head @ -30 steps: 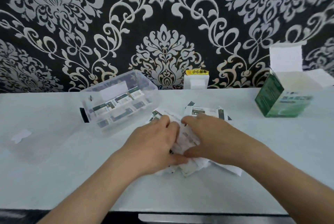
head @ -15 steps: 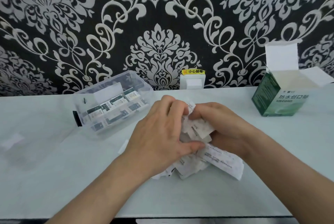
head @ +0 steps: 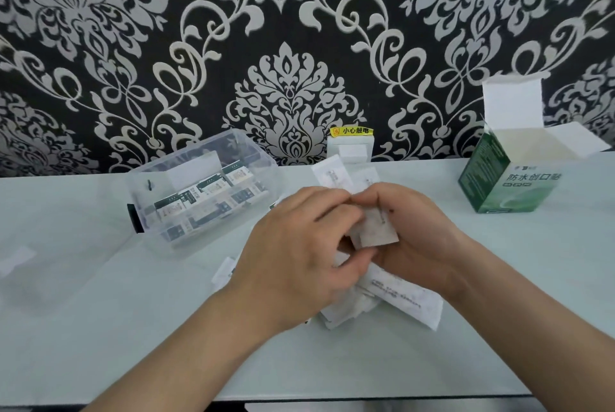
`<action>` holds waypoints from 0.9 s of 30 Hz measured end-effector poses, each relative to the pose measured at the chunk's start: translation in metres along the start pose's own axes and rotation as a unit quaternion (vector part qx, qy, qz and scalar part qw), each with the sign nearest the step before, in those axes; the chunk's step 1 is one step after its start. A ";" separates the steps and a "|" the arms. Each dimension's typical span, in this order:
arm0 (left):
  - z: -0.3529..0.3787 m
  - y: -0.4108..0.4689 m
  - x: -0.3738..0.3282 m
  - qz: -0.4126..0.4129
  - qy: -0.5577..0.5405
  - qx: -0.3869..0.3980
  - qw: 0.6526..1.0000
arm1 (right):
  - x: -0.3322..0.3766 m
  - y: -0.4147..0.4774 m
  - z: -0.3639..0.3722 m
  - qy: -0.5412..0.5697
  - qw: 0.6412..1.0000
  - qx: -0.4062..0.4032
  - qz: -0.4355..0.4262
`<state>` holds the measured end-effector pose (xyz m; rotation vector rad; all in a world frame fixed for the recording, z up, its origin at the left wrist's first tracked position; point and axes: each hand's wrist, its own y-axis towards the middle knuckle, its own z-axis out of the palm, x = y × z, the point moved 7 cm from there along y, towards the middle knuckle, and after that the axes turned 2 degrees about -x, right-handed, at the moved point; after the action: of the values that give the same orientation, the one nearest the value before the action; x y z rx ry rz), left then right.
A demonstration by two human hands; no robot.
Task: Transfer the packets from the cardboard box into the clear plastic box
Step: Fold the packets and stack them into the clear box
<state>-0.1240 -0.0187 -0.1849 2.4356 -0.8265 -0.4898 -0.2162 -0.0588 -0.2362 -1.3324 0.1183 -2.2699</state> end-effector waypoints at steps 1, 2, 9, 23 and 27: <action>-0.002 0.001 0.000 0.002 -0.004 -0.003 1.000 | 0.008 -0.001 -0.006 -0.029 0.998 -0.037 -0.028; 0.000 0.002 -0.003 0.013 -0.006 0.003 1.000 | 0.017 -0.003 -0.014 -0.064 0.994 -0.071 -0.051; 0.069 -0.023 -0.012 0.041 -0.017 0.281 0.959 | 0.050 -0.006 -0.031 -0.538 0.833 -0.047 -0.120; 0.034 -0.003 0.018 0.006 -0.128 0.092 0.987 | 0.021 -0.009 -0.042 -0.598 0.767 -0.096 -0.211; 0.023 0.007 0.039 -0.190 -0.311 0.088 0.927 | 0.023 -0.012 -0.043 -0.349 0.929 -0.098 -0.081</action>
<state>-0.1088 -0.0564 -0.2060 2.6417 -0.6422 -1.4465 -0.2661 -0.0660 -0.2367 -2.2448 -0.0137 -1.7990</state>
